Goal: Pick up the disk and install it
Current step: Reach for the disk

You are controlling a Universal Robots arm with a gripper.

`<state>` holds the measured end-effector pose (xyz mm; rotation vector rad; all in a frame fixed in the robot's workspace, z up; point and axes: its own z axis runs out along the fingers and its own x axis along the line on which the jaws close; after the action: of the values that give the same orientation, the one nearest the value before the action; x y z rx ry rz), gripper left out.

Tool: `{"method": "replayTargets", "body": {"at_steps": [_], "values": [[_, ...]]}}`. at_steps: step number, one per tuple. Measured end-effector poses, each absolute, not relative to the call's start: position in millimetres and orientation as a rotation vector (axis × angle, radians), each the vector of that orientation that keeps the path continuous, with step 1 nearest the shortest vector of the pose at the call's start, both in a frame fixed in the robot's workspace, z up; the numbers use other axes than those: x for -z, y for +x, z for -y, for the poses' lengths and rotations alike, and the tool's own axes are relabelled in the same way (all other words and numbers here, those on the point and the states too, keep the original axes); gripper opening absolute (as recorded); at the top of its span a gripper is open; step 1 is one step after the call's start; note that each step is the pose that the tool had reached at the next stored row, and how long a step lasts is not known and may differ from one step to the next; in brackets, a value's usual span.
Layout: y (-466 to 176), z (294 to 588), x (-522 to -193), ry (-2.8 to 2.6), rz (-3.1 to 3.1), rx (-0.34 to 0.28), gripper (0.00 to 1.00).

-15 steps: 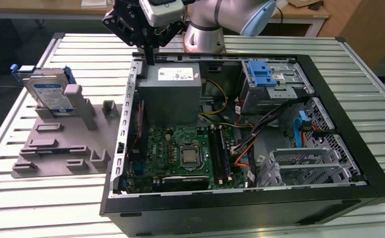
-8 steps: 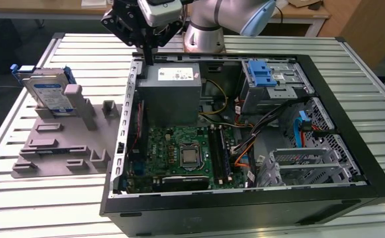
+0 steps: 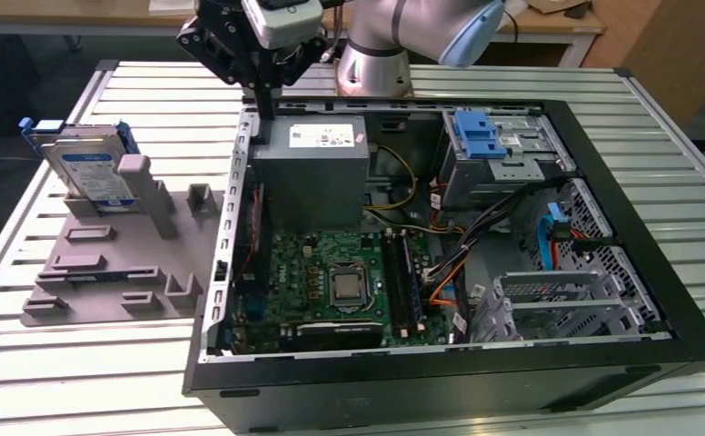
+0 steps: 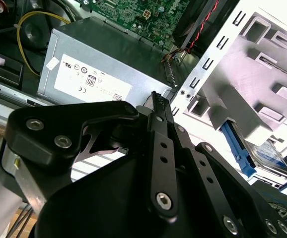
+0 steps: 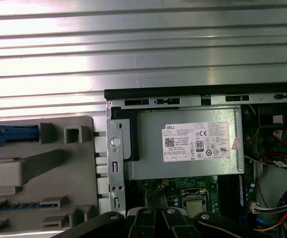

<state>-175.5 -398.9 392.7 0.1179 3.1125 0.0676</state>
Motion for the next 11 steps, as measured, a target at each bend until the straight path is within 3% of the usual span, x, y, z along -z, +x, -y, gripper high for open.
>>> {"method": "replayTargets", "body": {"at_steps": [11], "values": [[-176.0,398.9,-392.8,0.118,-3.113,-0.068,0.11]]}}
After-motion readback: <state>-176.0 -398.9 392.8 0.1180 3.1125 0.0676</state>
